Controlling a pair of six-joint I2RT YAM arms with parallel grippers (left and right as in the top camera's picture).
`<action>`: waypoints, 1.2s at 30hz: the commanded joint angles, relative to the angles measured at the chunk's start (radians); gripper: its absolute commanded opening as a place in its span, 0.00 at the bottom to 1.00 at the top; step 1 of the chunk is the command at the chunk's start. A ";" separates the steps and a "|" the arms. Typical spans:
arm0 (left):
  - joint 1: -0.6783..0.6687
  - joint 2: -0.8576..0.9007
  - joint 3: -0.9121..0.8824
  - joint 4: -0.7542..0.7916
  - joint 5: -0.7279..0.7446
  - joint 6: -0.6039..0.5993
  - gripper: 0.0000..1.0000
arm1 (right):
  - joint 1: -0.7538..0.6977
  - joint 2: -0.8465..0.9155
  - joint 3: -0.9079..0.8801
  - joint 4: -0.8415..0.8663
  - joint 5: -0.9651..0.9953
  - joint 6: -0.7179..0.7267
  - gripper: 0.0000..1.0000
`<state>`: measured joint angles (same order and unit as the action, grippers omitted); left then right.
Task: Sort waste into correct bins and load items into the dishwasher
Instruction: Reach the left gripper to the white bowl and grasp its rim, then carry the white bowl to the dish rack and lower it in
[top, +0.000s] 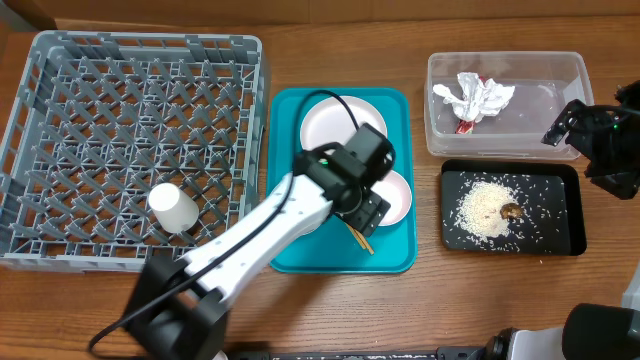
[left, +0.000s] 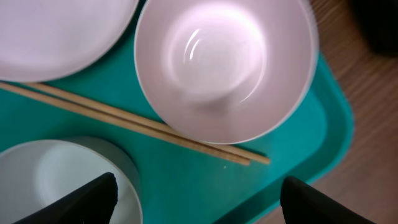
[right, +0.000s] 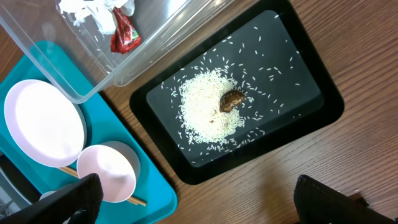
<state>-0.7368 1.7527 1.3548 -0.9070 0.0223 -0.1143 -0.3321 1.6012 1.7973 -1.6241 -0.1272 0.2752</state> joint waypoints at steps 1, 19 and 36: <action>0.003 0.076 0.009 -0.025 -0.089 -0.089 0.82 | 0.001 -0.018 0.022 0.002 -0.009 -0.007 1.00; 0.005 0.223 0.026 -0.090 -0.117 -0.138 0.04 | 0.001 -0.018 0.022 0.002 -0.010 -0.006 1.00; 0.316 0.097 0.500 -0.285 0.030 -0.020 0.04 | 0.001 -0.018 0.022 0.002 -0.010 -0.007 1.00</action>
<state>-0.5182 1.8877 1.8080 -1.1831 -0.0792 -0.2070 -0.3321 1.6012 1.7973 -1.6245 -0.1314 0.2752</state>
